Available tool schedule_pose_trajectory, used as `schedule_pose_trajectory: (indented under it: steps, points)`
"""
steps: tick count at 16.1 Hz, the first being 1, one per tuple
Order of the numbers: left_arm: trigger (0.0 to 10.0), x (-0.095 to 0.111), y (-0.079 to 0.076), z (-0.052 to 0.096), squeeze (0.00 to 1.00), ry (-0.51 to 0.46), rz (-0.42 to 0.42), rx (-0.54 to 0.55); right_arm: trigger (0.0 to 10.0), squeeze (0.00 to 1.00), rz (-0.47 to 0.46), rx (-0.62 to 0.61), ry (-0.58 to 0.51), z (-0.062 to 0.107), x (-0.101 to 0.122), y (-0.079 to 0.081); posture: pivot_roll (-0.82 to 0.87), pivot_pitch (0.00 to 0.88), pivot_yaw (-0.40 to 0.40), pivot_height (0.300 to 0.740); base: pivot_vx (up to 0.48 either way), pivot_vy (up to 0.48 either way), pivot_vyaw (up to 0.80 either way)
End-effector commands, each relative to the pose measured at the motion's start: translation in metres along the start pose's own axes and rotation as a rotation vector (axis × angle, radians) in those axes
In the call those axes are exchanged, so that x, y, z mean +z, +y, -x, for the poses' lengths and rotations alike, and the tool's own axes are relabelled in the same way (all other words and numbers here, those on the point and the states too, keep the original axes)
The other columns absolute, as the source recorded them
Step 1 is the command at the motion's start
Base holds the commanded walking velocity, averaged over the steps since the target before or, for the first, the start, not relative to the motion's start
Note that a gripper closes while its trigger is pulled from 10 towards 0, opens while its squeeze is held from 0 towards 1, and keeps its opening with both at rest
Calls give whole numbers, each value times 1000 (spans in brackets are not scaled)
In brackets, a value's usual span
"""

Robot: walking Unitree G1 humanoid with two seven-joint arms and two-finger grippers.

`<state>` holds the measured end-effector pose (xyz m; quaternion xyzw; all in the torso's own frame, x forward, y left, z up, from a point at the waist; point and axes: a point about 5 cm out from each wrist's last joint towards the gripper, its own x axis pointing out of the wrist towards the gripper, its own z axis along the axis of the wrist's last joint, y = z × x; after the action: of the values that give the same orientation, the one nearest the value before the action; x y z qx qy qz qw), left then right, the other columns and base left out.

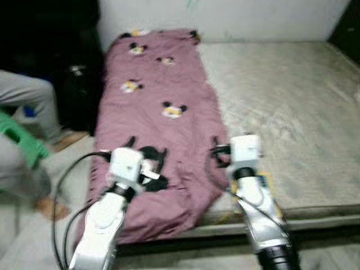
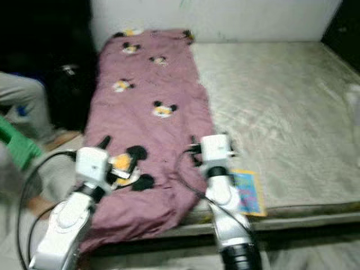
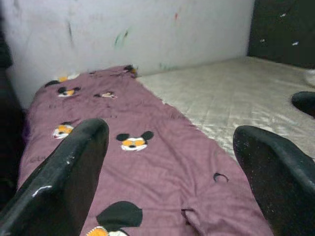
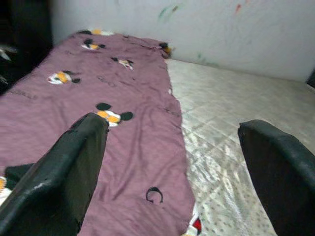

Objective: Clean up the room

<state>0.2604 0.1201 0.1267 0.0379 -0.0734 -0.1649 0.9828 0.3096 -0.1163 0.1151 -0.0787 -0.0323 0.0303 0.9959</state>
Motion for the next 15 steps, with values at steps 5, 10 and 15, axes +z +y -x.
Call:
schedule_pose_trajectory:
  steps: [5, 10, 15]
  points:
    - [10000, 1, -6, -1, 0, -8, 8, -16, 10000, 0, 16, -12, 6, 0, -3, -8, -20, 102, -10, 740, 0, -331, 0]
    - [10000, 2, -7, -2, 0, -15, 10, -20, 10000, 0, 8, -1, 3, 0, -3, -8, -19, 99, -15, 740, 0, -342, 431]
    - [10000, 2, -8, -2, 0, -20, 18, -29, 10000, 0, 8, 0, 4, -1, -4, -8, -17, 94, -17, 740, 0, -268, 96]
